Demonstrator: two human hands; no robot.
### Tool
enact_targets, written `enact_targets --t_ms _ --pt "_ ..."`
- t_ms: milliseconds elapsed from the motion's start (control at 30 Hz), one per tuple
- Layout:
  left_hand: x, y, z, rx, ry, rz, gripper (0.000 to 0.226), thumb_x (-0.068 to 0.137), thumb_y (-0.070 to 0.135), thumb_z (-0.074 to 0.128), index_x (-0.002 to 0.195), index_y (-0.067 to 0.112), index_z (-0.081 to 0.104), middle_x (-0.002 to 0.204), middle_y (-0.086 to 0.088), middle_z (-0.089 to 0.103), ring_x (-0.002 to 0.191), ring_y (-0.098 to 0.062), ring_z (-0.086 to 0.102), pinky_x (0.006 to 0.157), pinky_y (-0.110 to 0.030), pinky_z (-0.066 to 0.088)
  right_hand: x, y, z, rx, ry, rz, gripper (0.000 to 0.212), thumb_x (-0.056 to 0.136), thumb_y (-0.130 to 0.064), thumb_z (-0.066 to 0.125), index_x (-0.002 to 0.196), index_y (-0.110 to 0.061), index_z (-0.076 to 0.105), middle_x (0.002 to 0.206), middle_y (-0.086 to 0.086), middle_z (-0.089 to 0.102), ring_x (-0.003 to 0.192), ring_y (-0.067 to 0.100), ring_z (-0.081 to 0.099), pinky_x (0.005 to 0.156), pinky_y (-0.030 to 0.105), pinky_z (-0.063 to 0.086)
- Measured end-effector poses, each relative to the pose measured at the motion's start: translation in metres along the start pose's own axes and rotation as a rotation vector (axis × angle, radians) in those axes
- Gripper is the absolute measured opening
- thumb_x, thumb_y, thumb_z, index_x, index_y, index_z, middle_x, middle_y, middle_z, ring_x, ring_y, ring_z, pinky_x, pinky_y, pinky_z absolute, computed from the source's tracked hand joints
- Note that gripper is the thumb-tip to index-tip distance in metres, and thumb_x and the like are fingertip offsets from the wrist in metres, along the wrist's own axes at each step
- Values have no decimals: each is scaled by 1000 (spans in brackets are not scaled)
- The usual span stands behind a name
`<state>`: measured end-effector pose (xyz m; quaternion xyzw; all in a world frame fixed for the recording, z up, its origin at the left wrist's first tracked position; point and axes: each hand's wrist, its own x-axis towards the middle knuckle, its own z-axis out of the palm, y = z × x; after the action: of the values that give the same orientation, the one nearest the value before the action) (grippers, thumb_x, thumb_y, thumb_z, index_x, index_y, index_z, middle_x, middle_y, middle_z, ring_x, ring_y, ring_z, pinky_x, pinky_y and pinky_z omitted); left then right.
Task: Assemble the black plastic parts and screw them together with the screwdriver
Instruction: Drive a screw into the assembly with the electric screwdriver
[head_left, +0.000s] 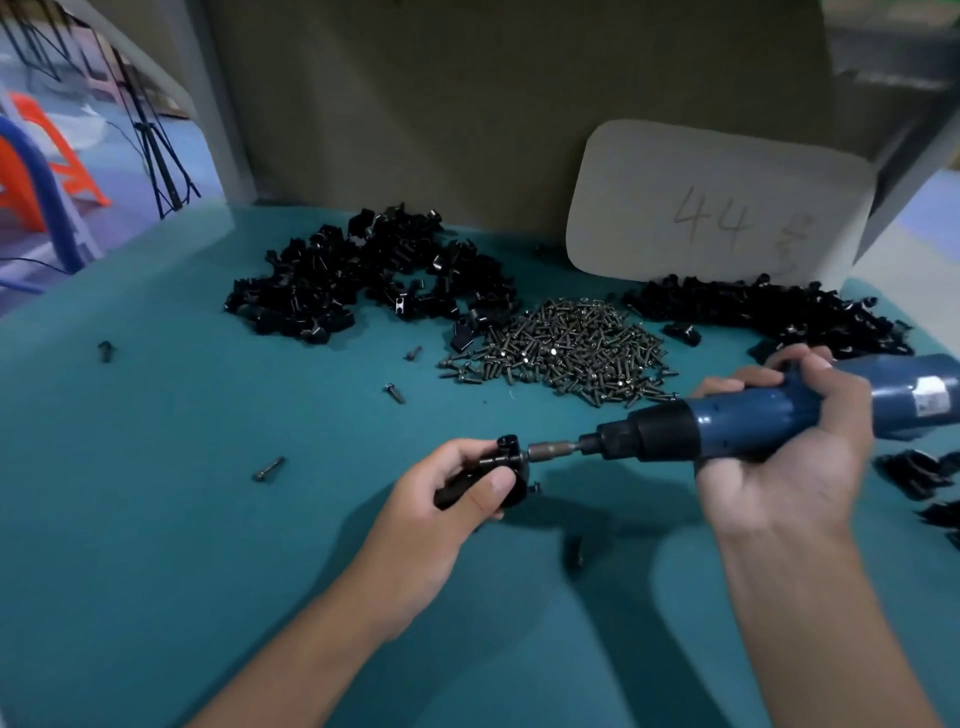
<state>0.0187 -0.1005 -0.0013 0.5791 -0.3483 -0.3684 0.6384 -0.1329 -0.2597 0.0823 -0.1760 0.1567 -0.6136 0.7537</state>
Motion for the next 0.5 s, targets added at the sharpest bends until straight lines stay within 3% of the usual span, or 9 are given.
enact_targets --t_ms 100,167,233,300,400,500 --pt "0 -2 -1 -14 -5 -14 20 87 37 66 105 31 72 104 -3 76 93 -19 73 87 -24 55 -4 -1 -2 -2 -22 -1 13 90 -10 60 94 -22 56 84 -10 61 64 7 55 64 24 48" --pt "0 -4 1 -45 -24 -20 25 88 32 65 110 21 69 103 -5 77 97 -27 74 92 -40 57 -7 -2 -3 4 -28 -16 12 91 -11 59 94 -22 57 83 -11 61 64 7 54 63 24 47" --pt "-1 -4 3 -87 -44 -35 30 89 29 64 114 12 64 101 -7 77 95 -31 75 88 -52 54 -10 -3 -3 -1 -41 -39 11 91 -12 58 93 -23 57 82 -11 61 64 7 54 63 23 46" --pt "-1 -2 3 -92 -48 -41 32 90 30 64 115 10 63 97 -9 77 88 -29 76 79 -48 55 -13 -3 -3 7 -66 -48 11 92 -13 57 92 -24 57 82 -12 60 64 6 53 64 23 45" --pt "-2 0 1 -86 -55 -39 31 93 33 67 112 9 64 87 -14 76 72 -21 73 64 -27 54 -17 -4 -1 9 -113 -53 14 94 -14 54 90 -27 59 83 -12 60 65 6 52 65 23 44" --pt "-2 0 2 -69 -76 -31 31 88 32 62 107 7 64 80 -14 74 68 -20 69 63 -24 53 -20 -5 3 -24 -162 -68 19 95 -17 50 86 -30 60 81 -13 60 65 4 51 63 23 44"
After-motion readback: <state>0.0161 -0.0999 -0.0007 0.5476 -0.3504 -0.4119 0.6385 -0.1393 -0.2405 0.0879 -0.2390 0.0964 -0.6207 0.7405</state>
